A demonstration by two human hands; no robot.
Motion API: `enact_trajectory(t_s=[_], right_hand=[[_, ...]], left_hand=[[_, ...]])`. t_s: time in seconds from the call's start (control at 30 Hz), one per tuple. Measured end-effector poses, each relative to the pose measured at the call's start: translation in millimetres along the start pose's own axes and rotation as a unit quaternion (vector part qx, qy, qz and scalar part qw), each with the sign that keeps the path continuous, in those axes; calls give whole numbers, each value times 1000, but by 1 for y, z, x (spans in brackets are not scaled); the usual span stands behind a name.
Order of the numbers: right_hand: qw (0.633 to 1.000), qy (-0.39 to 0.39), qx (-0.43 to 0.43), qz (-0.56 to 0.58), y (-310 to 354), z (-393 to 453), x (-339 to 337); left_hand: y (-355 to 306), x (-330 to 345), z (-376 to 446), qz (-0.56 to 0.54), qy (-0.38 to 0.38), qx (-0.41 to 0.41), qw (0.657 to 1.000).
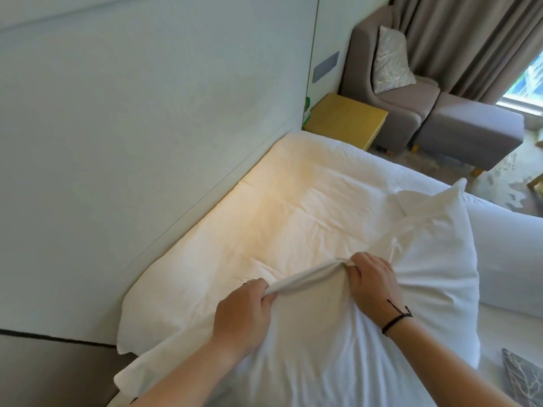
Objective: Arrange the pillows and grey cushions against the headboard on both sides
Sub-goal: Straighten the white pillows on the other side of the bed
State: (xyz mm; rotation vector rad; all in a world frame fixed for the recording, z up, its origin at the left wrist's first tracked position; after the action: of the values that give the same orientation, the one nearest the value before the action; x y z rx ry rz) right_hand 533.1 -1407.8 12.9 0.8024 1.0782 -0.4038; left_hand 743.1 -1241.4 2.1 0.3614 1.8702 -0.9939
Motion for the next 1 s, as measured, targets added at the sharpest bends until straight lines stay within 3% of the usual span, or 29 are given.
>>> enact_trajectory(t_s=[0.17,0.27,0.37,0.5,0.57,0.67,0.73,0.8,0.87,1.0], right_hand=[[994,-105,20,15,22,79,-51],[987,-158,-15,8,68,153,-79],[978,-201,-54,18,116,238,-93],[982,-180,-56,19,148,355,-66],[987,-157,-11,19,143,398,-32],[992,-28,71,105,137,419,59],[975,61,92,191,150,399,132],[965,133,143,173,157,355,191],[961,132,181,161,161,318,216],[903,33,207,374,165,299,213]], left_hand=[[-38,-71,59,-85,-4,103,991],[-44,-135,99,-107,-35,168,979],[-34,-199,151,-127,-87,178,972],[-21,-244,226,-104,-123,158,974],[-6,-240,266,-46,-102,117,987],[46,-205,307,51,-15,37,998],[91,-173,311,99,45,-3,994],[128,-147,304,94,82,-27,992],[150,-132,295,65,92,-40,993],[156,-108,276,7,139,-71,988]])
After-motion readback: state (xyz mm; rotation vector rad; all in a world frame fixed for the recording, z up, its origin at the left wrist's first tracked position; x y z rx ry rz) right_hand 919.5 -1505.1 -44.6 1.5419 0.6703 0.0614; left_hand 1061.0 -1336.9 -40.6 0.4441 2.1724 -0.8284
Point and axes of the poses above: each hand's wrist, its own z-axis towards the middle knuckle, its own x-axis out of the palm, y = z × x, the point moved 10 cm from there along z, towards the middle knuckle, and after that the axes turned 14 degrees about -x, right-handed, at the moved point
